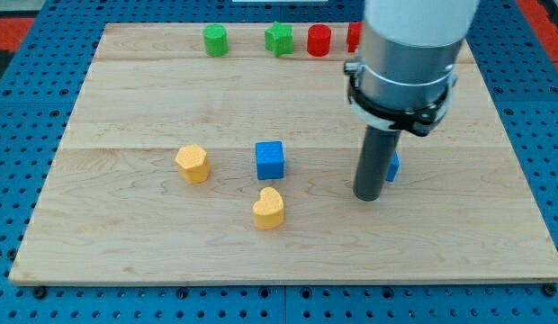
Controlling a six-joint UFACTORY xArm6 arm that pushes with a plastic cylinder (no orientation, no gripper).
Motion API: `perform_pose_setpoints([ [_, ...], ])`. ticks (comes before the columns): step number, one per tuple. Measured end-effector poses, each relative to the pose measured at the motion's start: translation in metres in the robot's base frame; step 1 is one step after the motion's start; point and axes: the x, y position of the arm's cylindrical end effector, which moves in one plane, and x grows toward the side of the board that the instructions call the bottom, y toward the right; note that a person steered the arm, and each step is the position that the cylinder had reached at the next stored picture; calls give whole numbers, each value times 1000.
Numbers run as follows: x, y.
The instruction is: Move the yellow heart below the blue cube
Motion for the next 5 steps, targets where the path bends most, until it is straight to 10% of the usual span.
perform_pose_setpoints([
  [3, -9, 82],
  [5, -21, 3],
])
